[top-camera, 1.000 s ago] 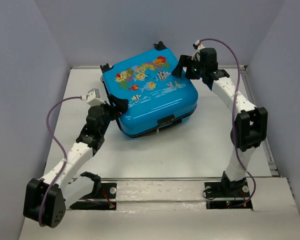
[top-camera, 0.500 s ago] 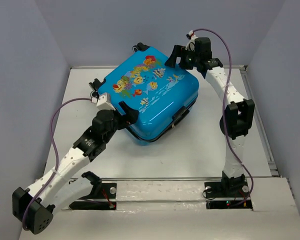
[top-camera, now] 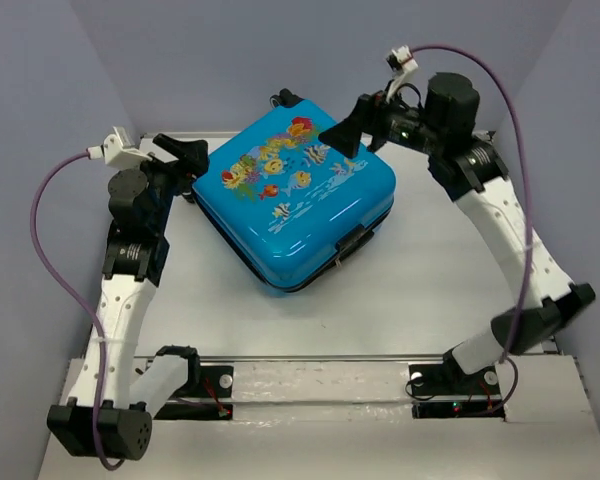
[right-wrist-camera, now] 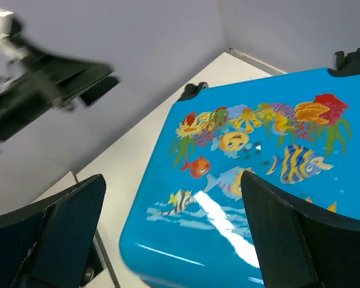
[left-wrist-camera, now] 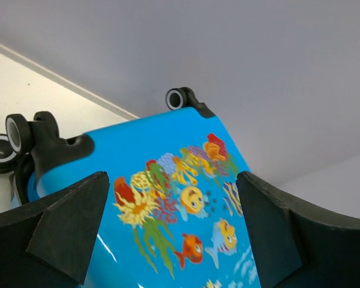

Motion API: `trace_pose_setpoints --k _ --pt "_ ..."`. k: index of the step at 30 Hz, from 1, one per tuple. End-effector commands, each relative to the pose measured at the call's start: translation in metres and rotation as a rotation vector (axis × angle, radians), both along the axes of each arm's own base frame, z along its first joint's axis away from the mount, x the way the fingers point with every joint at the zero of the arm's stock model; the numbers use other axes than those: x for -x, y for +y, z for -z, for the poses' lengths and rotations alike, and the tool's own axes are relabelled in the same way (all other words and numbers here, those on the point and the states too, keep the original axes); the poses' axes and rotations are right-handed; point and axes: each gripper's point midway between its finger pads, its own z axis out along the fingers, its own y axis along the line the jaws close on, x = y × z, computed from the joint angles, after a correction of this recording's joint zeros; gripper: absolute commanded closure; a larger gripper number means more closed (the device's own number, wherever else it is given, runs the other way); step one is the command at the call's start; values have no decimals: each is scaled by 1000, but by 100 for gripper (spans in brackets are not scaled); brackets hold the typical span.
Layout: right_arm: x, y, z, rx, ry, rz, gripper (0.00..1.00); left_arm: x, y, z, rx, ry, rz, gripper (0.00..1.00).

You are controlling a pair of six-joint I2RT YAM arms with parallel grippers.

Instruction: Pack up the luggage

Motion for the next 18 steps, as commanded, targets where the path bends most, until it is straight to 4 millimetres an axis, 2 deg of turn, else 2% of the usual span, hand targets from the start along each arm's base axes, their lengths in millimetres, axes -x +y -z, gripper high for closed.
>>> trace_pose_setpoints --k 1,2,3,4,5,6,7,8,10,11,12,14,15,18 --pt "28 4 53 58 31 -52 0 -37 15 32 74 61 37 1" --pt "43 1 49 57 0 -52 0 -51 25 44 117 86 40 1" --pt "59 11 75 81 28 -87 0 -58 30 50 136 101 43 1" --pt "68 13 84 95 30 -97 0 -65 32 51 152 106 54 1" --pt "81 12 83 94 12 -100 0 -79 33 68 168 146 79 1" --pt "95 20 106 115 41 -132 0 -87 40 67 178 143 74 1" --pt "104 22 115 120 49 -148 0 -99 42 85 194 179 91 1" --pt "112 21 117 113 47 -148 0 -105 40 87 201 180 133 1" --pt "123 24 127 107 52 -161 0 -117 47 96 209 202 140 1" --pt "132 27 141 111 72 -180 0 -127 49 108 211 232 143 1" --pt "133 26 147 115 82 -178 0 -132 50 113 215 245 140 1" --pt "144 31 156 123 93 -204 0 -142 51 117 216 256 152 1" --pt "144 31 164 128 105 -204 0 -147 50 130 225 281 156 1" --pt "152 34 172 129 117 -217 0 -160 52 148 241 310 152 1"
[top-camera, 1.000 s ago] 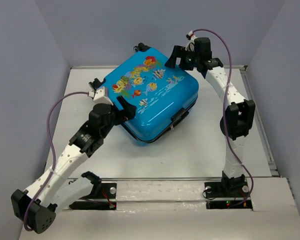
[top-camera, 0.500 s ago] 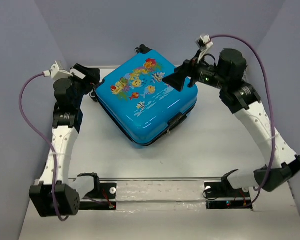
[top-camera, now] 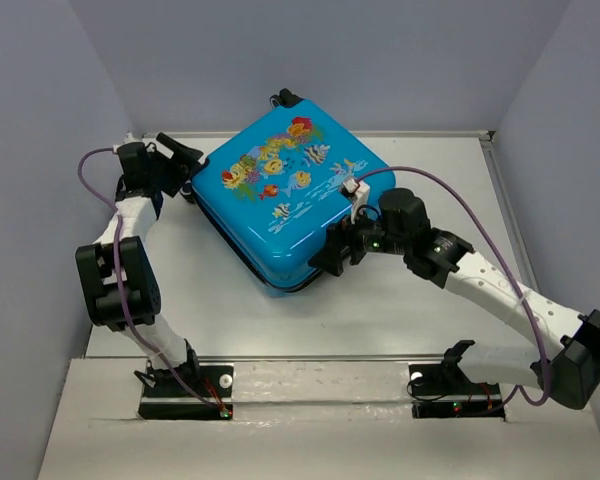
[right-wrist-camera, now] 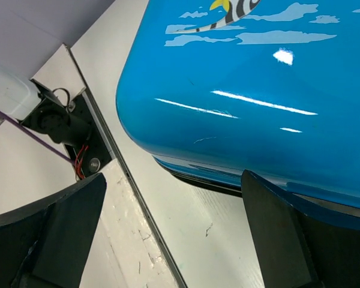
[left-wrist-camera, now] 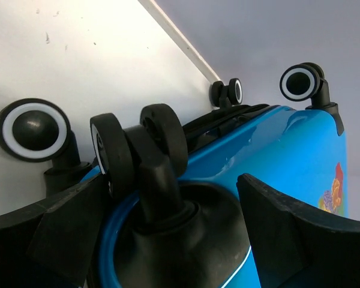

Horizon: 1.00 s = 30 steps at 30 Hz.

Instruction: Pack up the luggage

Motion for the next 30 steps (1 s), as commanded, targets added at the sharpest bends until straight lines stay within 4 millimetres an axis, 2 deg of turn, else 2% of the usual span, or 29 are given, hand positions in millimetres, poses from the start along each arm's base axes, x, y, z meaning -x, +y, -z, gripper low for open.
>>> trace_pose_setpoints --k 1,2,4,5,6,7,9,10,11,12,13,14,15,17,18,19,20,21,22,23,24,25,26,27,29,30 --pt "-2 8 -21 -80 -82 11 0 -21 -9 -36 24 -122 70 1" --pt "-1 7 -21 -84 -80 12 0 -25 -10 -27 40 -106 66 1" --pt "7 11 -17 -82 -71 -9 0 -30 -11 -29 62 -135 70 1" --pt "8 9 -18 -85 -73 -5 0 -34 -12 -20 78 -124 71 1" --pt "11 10 -15 -81 -72 -8 0 -37 -12 -23 99 -139 67 1" --pt "16 11 -15 -82 -70 -15 0 -40 -13 -14 112 -128 64 1" --pt "19 8 -20 -94 -76 -9 0 -45 -16 -19 152 -165 63 4" --pt "20 6 -18 -91 -72 -7 0 -44 -17 -13 174 -167 58 7" --pt "24 6 -18 -91 -70 -12 0 -44 -19 -12 197 -182 62 13" --pt "27 3 -20 -98 -68 -10 0 -47 -19 -27 207 -260 66 33" --pt "29 1 -21 -100 -68 -10 0 -44 -20 -25 260 -259 56 46" --pt "30 -1 -17 -95 -61 -3 0 -44 -20 -38 271 -326 62 62" --pt "34 -2 -15 -93 -57 -5 0 -43 -22 -42 290 -345 61 83" --pt "37 -7 -11 -90 -55 5 0 -40 -22 -57 311 -378 61 94" --pt "37 -10 -7 -82 -52 20 0 -38 -23 -65 306 -395 63 94" --pt "37 -12 -7 -82 -56 27 0 -32 -24 -84 290 -434 70 94" --pt "37 -15 1 -68 -47 37 0 -30 -24 -92 283 -439 72 94" --pt "35 -17 5 -55 -43 56 0 -28 -24 -109 268 -465 78 94" --pt "34 -19 9 -46 -41 67 0 -24 -25 -115 254 -466 79 94" --pt "34 -21 14 -38 -34 81 0 -17 -26 -145 216 -524 90 94" --pt "31 -26 25 -14 -23 116 0 -14 -27 -161 204 -536 92 94" --pt "29 -29 32 0 -15 135 0 -9 -27 -167 193 -537 90 94" --pt "28 -32 34 4 -16 152 0 0 -28 -198 171 -590 97 94" --pt "28 -34 40 10 -5 168 1 2 -29 -201 164 -569 96 94" --pt "26 -39 54 19 5 204 2 11 -32 -231 124 -603 109 94" --pt "26 -39 54 18 7 205 4 14 -33 -237 124 -603 112 94"
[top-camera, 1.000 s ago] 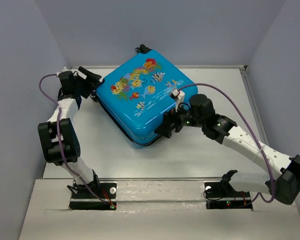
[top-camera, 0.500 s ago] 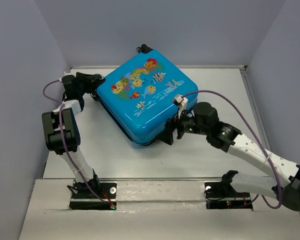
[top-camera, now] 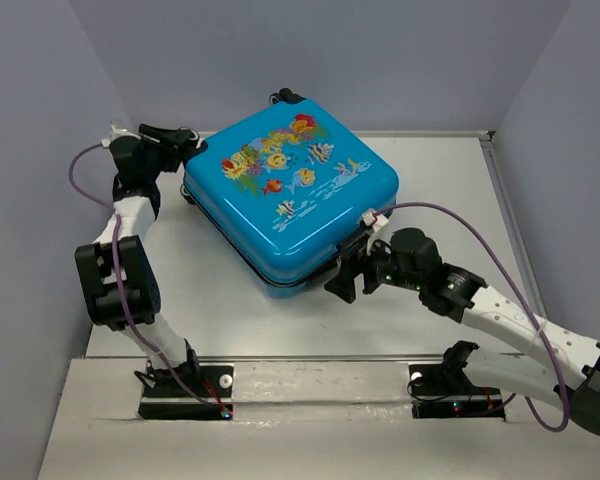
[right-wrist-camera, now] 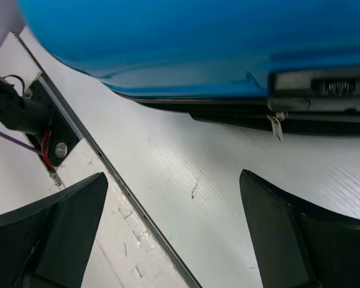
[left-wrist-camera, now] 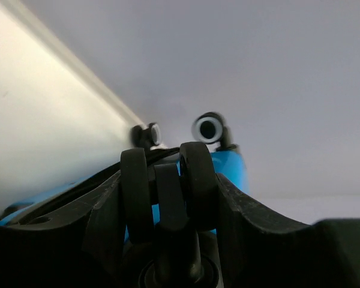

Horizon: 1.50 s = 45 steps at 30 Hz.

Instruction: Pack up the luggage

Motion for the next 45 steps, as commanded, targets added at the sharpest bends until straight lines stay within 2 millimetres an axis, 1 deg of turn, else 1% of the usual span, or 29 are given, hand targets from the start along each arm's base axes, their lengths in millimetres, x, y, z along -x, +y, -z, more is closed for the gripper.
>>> trace_pose_setpoints --k 1,2,3,5,6,9,10,13,14,15,16,17,19,21,22,25,27,28,30,31,32,34,38,39,40,42,43,44,45 --pt "-9 -7 8 -18 -24 90 6 46 -34 -199 -138 -439 120 94" --pt "-9 -7 10 -17 -18 93 7 48 -36 -204 -143 -439 130 94" --pt "-9 -7 12 -16 -9 93 7 48 -38 -201 -140 -409 135 94" --pt "-10 -6 16 -13 -2 94 8 48 -35 -204 -171 -390 125 94" --pt "-12 -8 18 -5 -3 112 8 45 -32 -192 -173 -332 109 94" --pt "-17 -14 24 16 -11 150 7 43 -27 -167 -207 -269 94 94" --pt "-20 -18 27 34 -15 174 8 44 -24 -149 -209 -234 88 94" --pt "-24 -21 32 53 -18 201 10 43 -16 -122 -212 -190 70 94" --pt "-26 -22 35 63 -15 212 14 42 -12 -102 -209 -156 67 94" --pt "-29 -24 36 70 -22 230 16 41 -10 -93 -209 -143 65 94" --pt "-34 -27 39 77 -35 262 19 39 -9 -75 -202 -108 67 94" --pt "-37 -28 41 85 -37 276 22 38 -6 -68 -202 -97 62 94" --pt "-43 -27 41 79 -58 289 33 34 -2 -55 -208 -76 58 94" --pt "-45 -23 41 66 -72 276 34 30 3 -41 -212 -45 49 94" --pt "-48 -20 40 53 -85 279 42 27 8 -33 -216 -29 43 94" --pt "-57 -20 40 55 -116 305 45 22 14 -24 -222 -10 36 94" --pt "-61 -19 41 66 -124 311 46 15 18 -20 -229 -4 31 94" --pt "-67 -21 42 75 -127 332 47 8 22 -20 -234 5 22 94" --pt "-72 -22 41 73 -133 340 47 3 23 -17 -235 16 25 94" --pt "-73 -21 39 69 -142 339 47 -1 25 -20 -238 12 23 94" --pt "-77 -22 38 68 -150 348 47 -4 25 -13 -236 26 25 94" --pt "-83 -22 33 66 -174 346 47 -7 26 -10 -236 30 27 94" --pt "-94 -22 34 85 -201 346 47 -15 30 -3 -250 44 25 94" --pt "-96 -22 34 78 -207 338 47 -16 30 -2 -254 47 30 89" --pt "-100 -24 35 77 -208 345 48 -17 30 -2 -262 45 34 82" --pt "-102 -22 38 77 -209 332 52 -15 28 -5 -272 40 42 57" --pt "-104 -20 40 75 -212 323 53 -13 28 -7 -277 38 43 34" --pt "-102 -17 43 67 -211 304 54 -8 30 -15 -290 31 29 25" --pt "-101 -15 43 59 -217 292 54 -4 31 -21 -300 23 18 12"
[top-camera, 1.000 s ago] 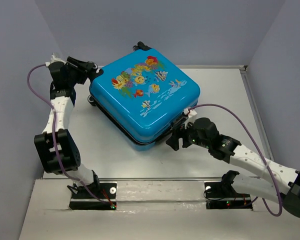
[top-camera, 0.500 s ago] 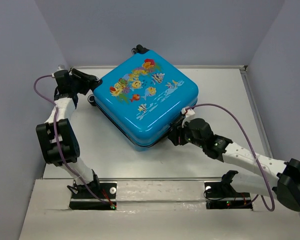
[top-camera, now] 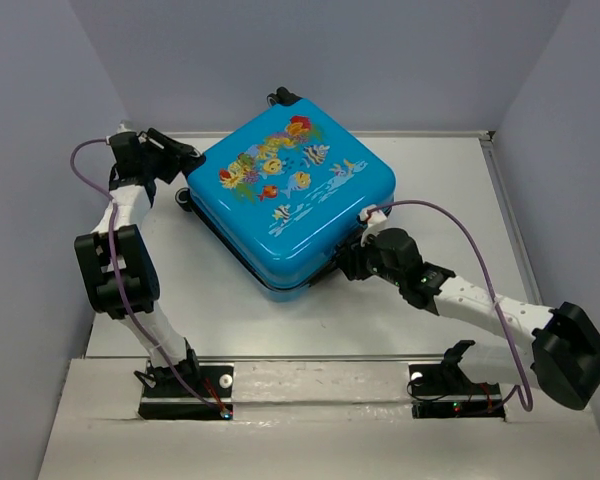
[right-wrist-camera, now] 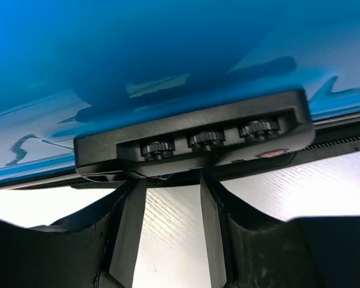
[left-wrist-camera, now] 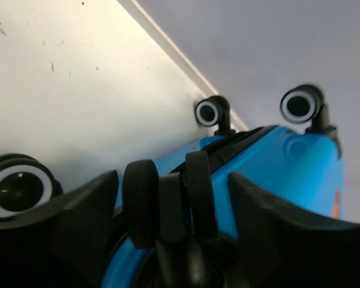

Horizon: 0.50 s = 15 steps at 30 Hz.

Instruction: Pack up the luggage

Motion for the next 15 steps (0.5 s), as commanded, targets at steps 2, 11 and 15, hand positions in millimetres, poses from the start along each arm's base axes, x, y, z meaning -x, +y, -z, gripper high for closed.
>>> trace_pose_setpoints --k 2,11,15 --pt "-13 24 -35 -114 -139 -84 54 5 18 -80 -135 -203 -51 1" --pt "-14 33 -43 -211 -183 -125 58 124 6 -71 -116 -217 -167 6" --pt "-16 35 -39 -220 -190 -121 64 185 -38 -33 -64 -256 -79 40"
